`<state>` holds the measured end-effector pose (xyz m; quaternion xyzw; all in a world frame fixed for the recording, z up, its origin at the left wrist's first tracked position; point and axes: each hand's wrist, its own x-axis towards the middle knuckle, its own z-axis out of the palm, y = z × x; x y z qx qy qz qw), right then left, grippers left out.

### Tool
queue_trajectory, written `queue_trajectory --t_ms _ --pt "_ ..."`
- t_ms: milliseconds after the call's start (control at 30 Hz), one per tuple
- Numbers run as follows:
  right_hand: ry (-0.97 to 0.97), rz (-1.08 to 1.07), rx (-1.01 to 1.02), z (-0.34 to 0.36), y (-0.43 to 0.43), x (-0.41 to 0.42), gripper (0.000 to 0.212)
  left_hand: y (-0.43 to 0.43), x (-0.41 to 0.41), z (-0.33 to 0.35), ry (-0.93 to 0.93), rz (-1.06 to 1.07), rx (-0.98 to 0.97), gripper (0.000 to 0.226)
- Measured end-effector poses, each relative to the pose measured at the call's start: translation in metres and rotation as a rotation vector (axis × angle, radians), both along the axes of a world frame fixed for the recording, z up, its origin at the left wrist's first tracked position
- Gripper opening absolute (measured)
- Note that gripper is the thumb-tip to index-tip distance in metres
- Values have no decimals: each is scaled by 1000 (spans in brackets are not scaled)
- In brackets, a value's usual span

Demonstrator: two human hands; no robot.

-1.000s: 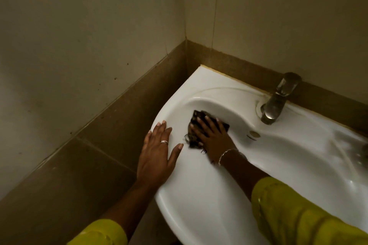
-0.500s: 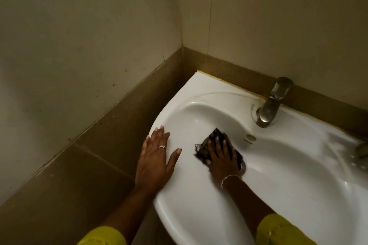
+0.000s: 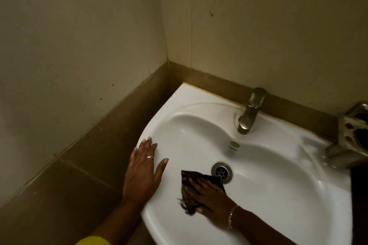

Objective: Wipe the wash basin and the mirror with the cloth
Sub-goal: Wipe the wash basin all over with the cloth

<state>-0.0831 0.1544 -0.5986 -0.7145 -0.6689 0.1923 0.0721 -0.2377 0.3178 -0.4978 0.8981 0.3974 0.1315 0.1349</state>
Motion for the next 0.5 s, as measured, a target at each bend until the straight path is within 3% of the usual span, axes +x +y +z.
queue_trajectory --t_ms 133,267,367,400,500 --pt "-83 142 71 -1 -23 20 50 1 0 0 24 -3 0 94" --pt "-51 139 -84 15 -43 49 47 0 -1 0 17 0 -6 93" --pt "-135 82 -147 17 -63 74 71 0 -1 -1 25 -3 -4 90" --pt "-179 35 -141 19 -63 81 71 0 -1 -1 27 -4 -2 90" --pt "-254 -65 -230 5 -54 90 40 0 -1 -1 19 0 2 92"
